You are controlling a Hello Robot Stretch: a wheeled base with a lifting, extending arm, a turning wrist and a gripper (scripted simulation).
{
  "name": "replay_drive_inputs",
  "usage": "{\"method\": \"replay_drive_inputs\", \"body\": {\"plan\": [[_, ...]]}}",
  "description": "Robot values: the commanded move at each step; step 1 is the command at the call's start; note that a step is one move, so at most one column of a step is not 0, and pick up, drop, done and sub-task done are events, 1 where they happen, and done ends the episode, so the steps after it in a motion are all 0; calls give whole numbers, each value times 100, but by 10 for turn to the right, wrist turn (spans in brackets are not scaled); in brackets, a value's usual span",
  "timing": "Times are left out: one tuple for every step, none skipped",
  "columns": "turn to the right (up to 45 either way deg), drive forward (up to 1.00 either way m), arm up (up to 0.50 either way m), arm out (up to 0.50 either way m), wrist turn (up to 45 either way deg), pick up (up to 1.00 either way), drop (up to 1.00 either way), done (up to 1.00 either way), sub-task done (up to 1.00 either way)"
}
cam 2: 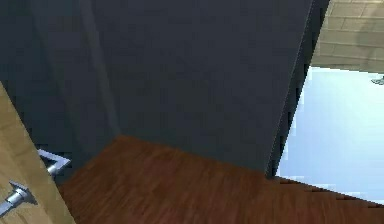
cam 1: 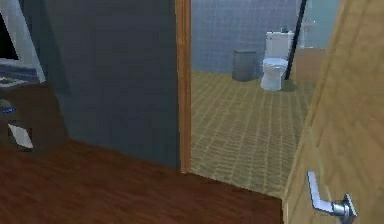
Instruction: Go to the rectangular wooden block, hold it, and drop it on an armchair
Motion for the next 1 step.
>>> {"method": "replay_drive_inputs", "body": {"plan": [[0,70,0,0,0,0,0,0,0]]}}
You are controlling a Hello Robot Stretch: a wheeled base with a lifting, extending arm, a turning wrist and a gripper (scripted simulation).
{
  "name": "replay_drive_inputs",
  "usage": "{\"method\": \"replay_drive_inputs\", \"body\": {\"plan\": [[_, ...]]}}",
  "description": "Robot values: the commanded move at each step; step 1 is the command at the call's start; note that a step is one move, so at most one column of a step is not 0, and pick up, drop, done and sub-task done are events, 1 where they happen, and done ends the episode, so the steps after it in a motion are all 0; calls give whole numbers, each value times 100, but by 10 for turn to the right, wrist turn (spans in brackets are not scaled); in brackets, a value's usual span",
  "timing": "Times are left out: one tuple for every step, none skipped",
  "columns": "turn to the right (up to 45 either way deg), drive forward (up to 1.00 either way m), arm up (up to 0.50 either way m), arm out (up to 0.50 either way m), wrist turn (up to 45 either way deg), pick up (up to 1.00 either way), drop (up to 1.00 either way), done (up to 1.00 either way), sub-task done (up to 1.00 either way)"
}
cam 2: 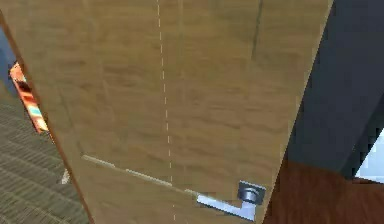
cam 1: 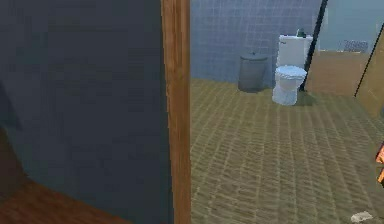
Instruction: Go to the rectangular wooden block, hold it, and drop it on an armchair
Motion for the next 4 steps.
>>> {"method": "replay_drive_inputs", "body": {"plan": [[330,0,0,0,0,0,0,0,0],[0,100,0,0,0,0,0,0,0],[0,5,0,0,0,0,0,0,0],[30,0,0,0,0,0,0,0,0]]}}
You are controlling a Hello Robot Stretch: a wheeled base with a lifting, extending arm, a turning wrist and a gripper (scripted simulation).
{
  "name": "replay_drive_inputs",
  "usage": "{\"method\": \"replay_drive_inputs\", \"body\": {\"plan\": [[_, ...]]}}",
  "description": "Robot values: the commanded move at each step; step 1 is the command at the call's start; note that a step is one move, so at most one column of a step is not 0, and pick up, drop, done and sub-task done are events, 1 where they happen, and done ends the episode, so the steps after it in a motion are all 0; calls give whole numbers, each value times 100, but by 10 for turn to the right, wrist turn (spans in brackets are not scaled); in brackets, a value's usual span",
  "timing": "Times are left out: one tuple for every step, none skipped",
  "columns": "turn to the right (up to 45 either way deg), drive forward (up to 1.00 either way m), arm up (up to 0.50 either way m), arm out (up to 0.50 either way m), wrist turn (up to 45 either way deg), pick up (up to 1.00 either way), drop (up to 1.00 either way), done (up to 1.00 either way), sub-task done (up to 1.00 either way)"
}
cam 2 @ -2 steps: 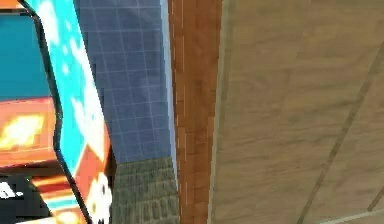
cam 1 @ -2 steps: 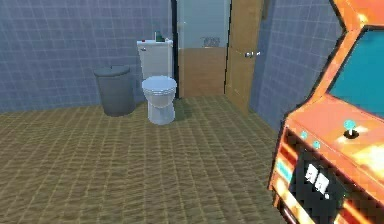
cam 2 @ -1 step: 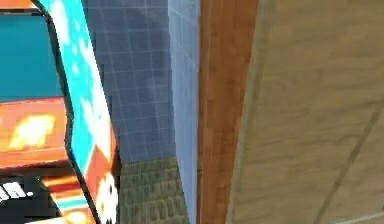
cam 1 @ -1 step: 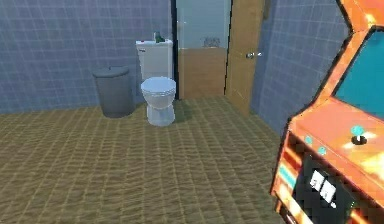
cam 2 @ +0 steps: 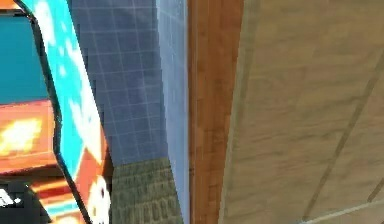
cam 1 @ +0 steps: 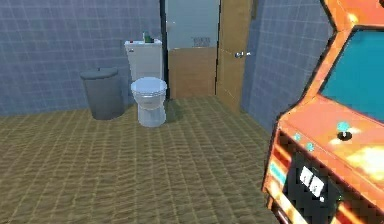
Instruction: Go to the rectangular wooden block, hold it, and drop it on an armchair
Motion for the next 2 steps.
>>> {"method": "replay_drive_inputs", "body": {"plan": [[0,100,0,0,0,0,0,0,0],[-90,0,0,0,0,0,0,0,0]]}}
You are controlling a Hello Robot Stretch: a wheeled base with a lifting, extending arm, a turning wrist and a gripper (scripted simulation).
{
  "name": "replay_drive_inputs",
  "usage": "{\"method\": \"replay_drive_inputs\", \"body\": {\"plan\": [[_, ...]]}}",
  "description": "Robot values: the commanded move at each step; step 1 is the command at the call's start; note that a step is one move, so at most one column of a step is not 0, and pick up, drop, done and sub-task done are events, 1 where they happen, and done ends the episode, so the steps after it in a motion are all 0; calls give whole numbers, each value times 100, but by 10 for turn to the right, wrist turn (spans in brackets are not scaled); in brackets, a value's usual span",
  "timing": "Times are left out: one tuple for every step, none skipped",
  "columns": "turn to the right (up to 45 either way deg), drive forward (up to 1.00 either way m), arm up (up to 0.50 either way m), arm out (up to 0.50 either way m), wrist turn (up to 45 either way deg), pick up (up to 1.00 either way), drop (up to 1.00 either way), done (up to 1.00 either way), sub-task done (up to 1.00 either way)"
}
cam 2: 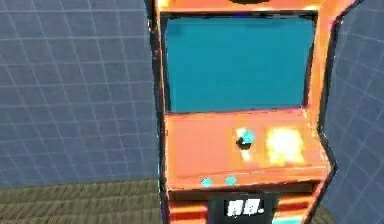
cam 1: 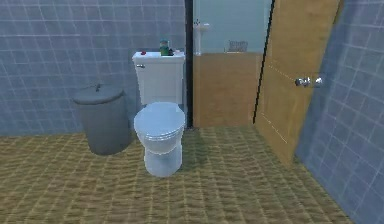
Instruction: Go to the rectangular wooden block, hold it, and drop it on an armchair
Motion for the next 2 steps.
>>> {"method": "replay_drive_inputs", "body": {"plan": [[0,25,0,0,0,0,0,0,0],[240,0,0,0,0,0,0,0,0]]}}
